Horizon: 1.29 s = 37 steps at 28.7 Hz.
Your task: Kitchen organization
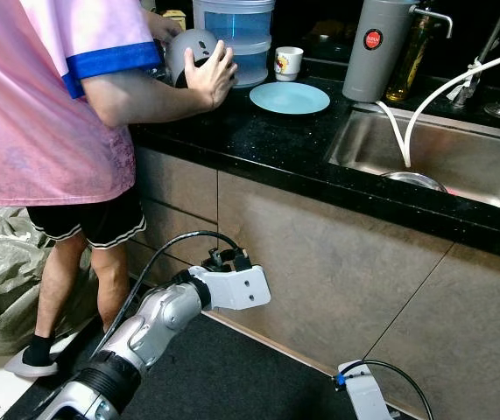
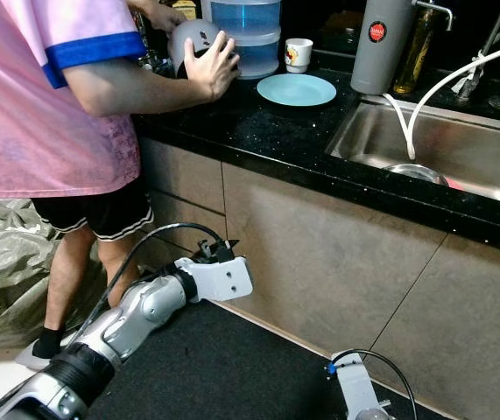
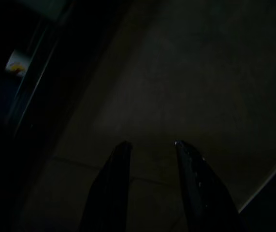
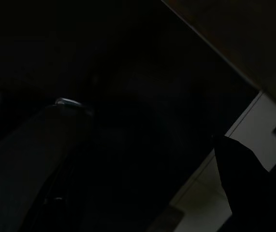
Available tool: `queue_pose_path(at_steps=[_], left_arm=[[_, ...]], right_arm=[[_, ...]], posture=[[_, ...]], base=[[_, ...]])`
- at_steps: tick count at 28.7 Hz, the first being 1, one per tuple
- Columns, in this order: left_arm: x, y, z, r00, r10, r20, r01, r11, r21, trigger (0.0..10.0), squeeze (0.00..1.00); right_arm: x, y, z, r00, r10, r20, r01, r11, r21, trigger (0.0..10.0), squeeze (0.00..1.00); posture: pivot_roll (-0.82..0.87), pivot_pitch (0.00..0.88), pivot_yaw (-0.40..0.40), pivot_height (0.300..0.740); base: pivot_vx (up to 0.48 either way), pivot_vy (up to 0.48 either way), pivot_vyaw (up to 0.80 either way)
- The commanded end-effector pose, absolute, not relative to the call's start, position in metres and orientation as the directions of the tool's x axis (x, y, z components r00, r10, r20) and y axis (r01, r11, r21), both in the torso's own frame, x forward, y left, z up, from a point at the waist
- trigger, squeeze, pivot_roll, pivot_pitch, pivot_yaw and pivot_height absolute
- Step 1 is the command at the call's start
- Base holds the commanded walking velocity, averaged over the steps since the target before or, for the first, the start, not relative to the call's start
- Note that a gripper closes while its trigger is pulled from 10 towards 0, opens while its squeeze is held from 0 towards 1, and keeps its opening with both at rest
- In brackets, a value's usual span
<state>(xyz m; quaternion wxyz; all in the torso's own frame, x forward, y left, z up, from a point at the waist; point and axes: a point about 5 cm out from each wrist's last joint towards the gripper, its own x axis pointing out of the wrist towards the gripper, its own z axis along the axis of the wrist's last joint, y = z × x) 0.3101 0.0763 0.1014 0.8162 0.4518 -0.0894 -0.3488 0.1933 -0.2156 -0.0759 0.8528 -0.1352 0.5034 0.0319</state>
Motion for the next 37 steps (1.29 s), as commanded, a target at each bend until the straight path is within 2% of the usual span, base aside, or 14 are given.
queue_pose_path(at_steps=[1, 7, 10, 37], left_arm=[[0.3105, 0.0745, 0.1017, 0.737, -0.655, -0.165, 0.491, 0.351, 0.798, 10.0, 0.00], [0.3090, 0.0745, 0.1013, 0.736, -0.657, -0.163, 0.490, 0.352, 0.797, 10.0, 0.00], [0.3085, 0.0743, 0.1015, 0.736, -0.658, -0.161, 0.490, 0.352, 0.798, 10.0, 0.00], [0.3053, 0.0707, 0.0991, 0.734, -0.661, -0.160, 0.492, 0.354, 0.795, 10.0, 0.00]], right_arm=[[0.1851, -0.2174, -0.0798, 0.460, -0.083, -0.884, -0.186, 0.965, -0.188, 10.0, 0.00], [0.1839, -0.2174, -0.0803, 0.458, -0.081, -0.885, -0.188, 0.964, -0.186, 10.0, 0.00], [0.1838, -0.2173, -0.0803, 0.460, -0.078, -0.885, -0.189, 0.965, -0.183, 10.0, 0.00], [0.1813, -0.2193, -0.0810, 0.457, -0.072, -0.887, -0.201, 0.963, -0.182, 10.0, 0.00]], posture=[[0.13, 0.000, -0.011, 0.740], [0.13, 0.000, -0.014, 0.740], [0.12, 0.000, -0.016, 0.740], [0.12, 0.000, -0.022, 0.740]], base=[[0.000, 0.000, 0.00], [0.000, 0.000, 0.00], [0.000, 0.000, -0.79], [0.000, 0.000, 0.00]])
